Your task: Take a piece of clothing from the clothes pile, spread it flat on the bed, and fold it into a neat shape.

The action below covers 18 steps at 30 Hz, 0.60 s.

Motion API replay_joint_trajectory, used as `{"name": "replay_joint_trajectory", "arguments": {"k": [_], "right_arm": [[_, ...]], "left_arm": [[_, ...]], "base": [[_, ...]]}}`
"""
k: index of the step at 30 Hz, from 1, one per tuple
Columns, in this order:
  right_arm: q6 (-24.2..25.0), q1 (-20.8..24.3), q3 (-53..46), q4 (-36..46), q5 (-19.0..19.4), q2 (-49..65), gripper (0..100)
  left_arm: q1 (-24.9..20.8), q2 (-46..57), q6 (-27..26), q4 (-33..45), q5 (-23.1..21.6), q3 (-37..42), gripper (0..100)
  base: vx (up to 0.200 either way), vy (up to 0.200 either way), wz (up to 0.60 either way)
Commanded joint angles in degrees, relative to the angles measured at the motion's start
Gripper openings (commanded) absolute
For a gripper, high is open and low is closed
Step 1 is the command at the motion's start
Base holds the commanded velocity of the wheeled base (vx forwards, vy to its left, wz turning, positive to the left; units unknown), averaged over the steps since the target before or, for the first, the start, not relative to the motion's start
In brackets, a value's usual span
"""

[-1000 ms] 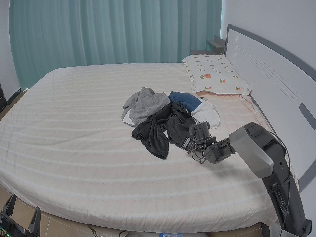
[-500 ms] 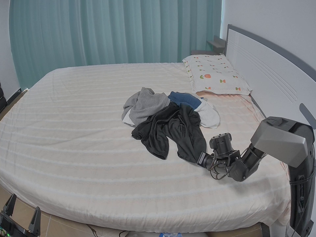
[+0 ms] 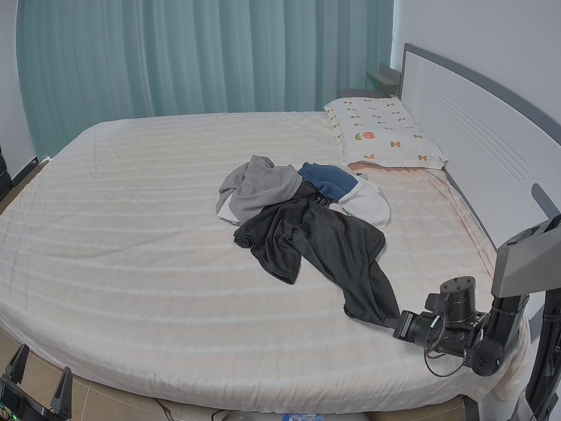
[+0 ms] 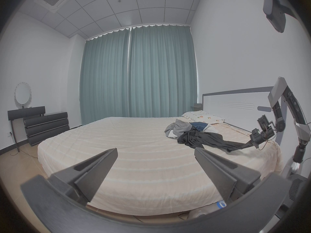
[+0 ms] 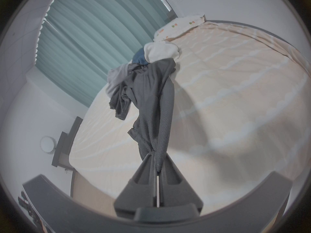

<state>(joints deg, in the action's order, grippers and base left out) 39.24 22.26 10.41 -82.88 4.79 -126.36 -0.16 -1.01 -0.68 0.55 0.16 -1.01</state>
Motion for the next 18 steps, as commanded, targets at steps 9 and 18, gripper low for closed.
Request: {"name": "replay_joint_trajectory", "arguments": {"k": [9, 18], "right_arm": [[-0.83, -0.29, -8.83, -6.76, 4.17, -4.34, 100], [0.92, -1.43, 0.66, -6.76, 4.35, -6.8, 100]], "left_arm": [[-0.02, 1.01, -0.02, -0.02, 0.02, 0.92, 100], [0.07, 1.01, -0.02, -0.02, 0.02, 0.92, 100]], "base": [[0.0, 0.0, 0.0], [0.0, 0.0, 0.0]]}}
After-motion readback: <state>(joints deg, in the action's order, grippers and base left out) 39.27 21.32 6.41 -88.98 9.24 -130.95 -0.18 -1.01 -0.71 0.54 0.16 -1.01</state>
